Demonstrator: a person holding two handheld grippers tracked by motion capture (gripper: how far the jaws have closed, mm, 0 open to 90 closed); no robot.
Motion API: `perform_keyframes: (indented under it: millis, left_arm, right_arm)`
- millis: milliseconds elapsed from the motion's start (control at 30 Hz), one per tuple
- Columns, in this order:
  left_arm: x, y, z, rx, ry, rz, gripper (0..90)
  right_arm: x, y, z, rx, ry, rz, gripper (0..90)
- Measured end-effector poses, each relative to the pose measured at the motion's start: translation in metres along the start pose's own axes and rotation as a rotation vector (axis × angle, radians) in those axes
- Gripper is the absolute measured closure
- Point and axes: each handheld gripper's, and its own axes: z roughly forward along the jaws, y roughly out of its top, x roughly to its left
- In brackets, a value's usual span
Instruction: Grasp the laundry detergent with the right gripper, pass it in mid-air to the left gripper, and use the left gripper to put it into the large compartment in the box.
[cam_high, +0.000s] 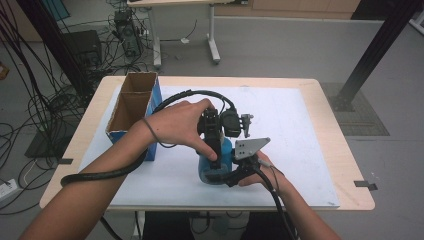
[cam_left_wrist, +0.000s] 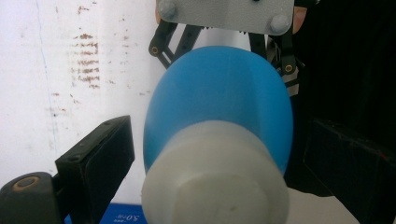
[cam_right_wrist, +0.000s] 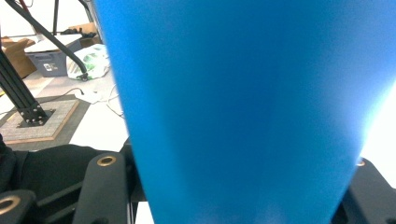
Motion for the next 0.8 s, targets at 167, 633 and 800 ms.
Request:
perform_keyframes:
  millis: [167, 633, 800]
  left_arm:
    - [0.0004, 0.0002, 0.0010, 0.002, 0.002, 0.000, 9.4]
    - [0.0008, 0.0056, 0.0010, 0.011, -0.004, 0.014, 25.6]
    - [-0.0021, 0.0048, -0.0012, 0.005, 0.012, 0.011, 33.7]
  right_arm:
    - [0.0000, 0.0000, -0.0003, 0.000, -0.002, -0.003, 40.2]
    - [0.0017, 0.0004, -0.0023, -0.007, -0.005, -0.008, 40.2]
    - [0.0024, 0.0006, -0.0025, -0.007, -0.005, -0.012, 40.2]
